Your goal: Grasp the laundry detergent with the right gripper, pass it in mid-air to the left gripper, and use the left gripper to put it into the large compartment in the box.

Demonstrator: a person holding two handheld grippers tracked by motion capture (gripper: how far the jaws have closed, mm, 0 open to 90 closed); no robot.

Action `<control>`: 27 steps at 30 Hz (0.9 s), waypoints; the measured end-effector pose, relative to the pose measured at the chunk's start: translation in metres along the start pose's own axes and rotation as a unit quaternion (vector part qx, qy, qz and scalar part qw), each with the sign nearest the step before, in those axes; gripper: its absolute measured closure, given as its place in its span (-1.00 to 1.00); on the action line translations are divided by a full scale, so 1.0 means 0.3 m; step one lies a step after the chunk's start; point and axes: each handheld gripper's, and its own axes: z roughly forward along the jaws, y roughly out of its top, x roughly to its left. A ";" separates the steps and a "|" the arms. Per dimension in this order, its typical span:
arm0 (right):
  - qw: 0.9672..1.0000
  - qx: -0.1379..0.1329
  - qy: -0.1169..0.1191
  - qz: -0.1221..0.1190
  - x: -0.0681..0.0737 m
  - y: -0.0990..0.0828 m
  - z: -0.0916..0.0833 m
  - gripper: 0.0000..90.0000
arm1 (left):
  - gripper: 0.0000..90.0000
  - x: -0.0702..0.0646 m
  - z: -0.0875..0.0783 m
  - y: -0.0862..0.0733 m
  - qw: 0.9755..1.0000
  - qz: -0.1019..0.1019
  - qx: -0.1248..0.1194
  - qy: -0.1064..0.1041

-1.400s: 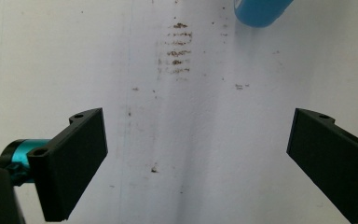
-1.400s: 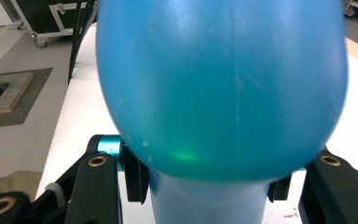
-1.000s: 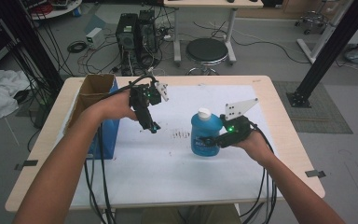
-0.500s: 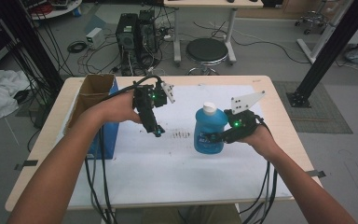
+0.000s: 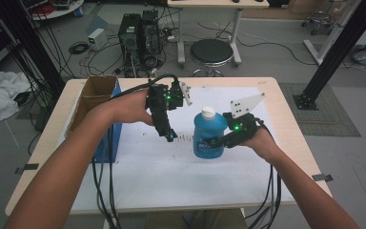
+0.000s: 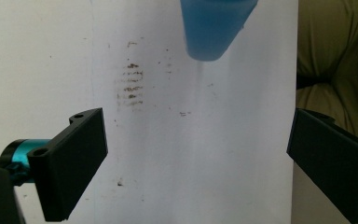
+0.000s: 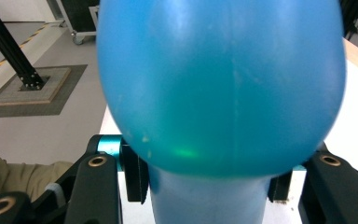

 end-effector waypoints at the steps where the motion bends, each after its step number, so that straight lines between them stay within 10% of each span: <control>1: 1.000 0.001 -0.001 -0.005 0.003 0.005 0.007 -0.01 | -0.89 -0.002 0.000 0.003 1.000 0.000 -0.001 -0.001; 27: 1.000 0.010 0.012 -0.012 0.001 0.064 0.122 0.00 | -0.89 -0.016 -0.018 0.090 1.000 0.009 0.014 -0.013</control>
